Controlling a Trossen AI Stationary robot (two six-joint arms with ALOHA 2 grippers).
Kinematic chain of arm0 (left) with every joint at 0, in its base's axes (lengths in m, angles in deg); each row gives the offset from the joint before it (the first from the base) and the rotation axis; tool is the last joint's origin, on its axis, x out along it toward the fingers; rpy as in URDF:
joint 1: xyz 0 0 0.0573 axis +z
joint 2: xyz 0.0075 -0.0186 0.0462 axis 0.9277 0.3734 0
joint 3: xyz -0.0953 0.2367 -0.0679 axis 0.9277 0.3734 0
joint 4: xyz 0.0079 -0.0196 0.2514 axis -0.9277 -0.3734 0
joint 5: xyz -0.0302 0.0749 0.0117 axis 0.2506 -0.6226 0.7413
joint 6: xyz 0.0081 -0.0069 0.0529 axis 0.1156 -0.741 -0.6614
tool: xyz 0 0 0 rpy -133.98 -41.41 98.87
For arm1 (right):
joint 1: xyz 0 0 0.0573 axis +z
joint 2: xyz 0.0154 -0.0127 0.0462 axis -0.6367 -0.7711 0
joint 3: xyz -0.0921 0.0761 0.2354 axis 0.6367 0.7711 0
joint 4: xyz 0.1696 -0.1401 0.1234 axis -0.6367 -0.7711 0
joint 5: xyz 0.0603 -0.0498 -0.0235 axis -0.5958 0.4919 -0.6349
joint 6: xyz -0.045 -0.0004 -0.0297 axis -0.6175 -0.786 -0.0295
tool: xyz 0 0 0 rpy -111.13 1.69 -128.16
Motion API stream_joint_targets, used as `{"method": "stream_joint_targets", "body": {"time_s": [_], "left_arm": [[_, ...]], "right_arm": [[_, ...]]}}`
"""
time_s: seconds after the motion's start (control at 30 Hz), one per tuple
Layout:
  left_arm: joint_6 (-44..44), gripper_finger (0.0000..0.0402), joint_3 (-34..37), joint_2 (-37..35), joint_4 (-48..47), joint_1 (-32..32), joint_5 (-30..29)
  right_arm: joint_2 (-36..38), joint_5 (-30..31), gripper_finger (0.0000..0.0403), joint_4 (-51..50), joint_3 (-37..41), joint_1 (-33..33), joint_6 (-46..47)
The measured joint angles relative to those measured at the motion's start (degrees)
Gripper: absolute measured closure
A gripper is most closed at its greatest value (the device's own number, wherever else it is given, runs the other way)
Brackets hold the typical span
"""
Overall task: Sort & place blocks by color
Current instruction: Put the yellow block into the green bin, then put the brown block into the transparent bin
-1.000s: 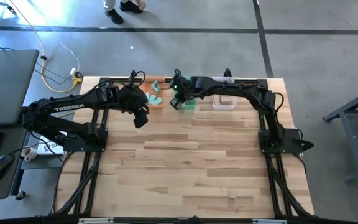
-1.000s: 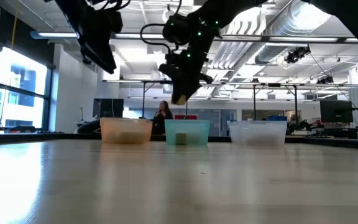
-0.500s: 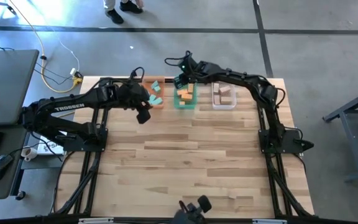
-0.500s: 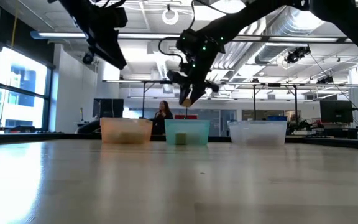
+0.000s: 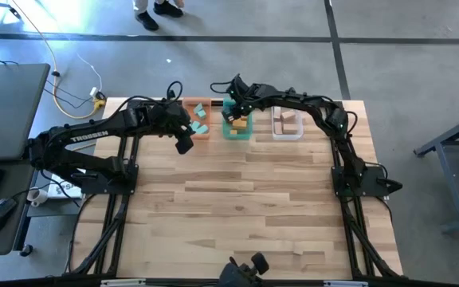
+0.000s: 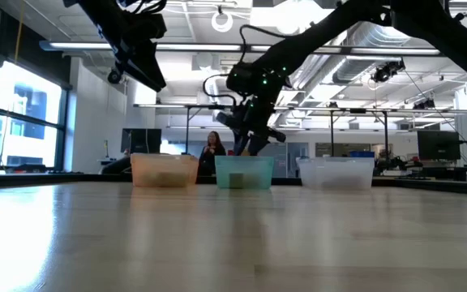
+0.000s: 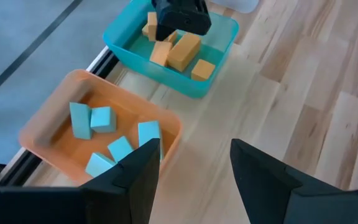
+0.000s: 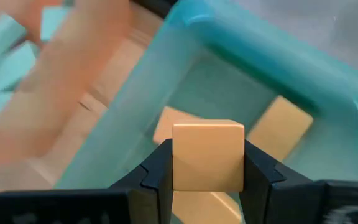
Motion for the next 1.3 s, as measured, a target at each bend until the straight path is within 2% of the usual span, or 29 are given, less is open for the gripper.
{"method": "stream_joint_targets", "body": {"time_s": [0.2, 0.37, 0.5, 0.73, 0.9, 1.3], "left_arm": [[0.6, 0.0218, 0.0, 0.0, 0.0, 0.0, 0.2], [0.6, 0.0218, 0.0, 0.0, -0.1, 0.0, 0.2], [0.6, 0.0218, 0.0, 0.0, -0.2, 0.0, 0.2], [0.6, 0.0218, 0.0, 0.0, -0.2, 0.0, 0.3], [0.6, 0.0218, 0.0, 0.1, -0.2, 0.0, 0.3], [0.6, 0.0218, 0.0, 0.1, -0.2, 0.0, 0.3]], "right_arm": [[-0.1, 0.3, 0.0288, 0.4, -0.1, 0.3, -0.5], [-0.1, -0.1, 0.0196, -1.8, -0.1, 0.3, -1.3], [0.2, -3.1, 0.0160, -5.0, -0.1, 0.3, 1.1], [2.3, -3.5, 0.0162, -15.3, -0.1, 3.5, 2.5], [5.5, 4.1, 0.0165, -21.7, -0.1, 8.7, 3.9], [8.4, 13.8, 0.0165, -30.3, -0.1, 20.6, 11.9]]}}
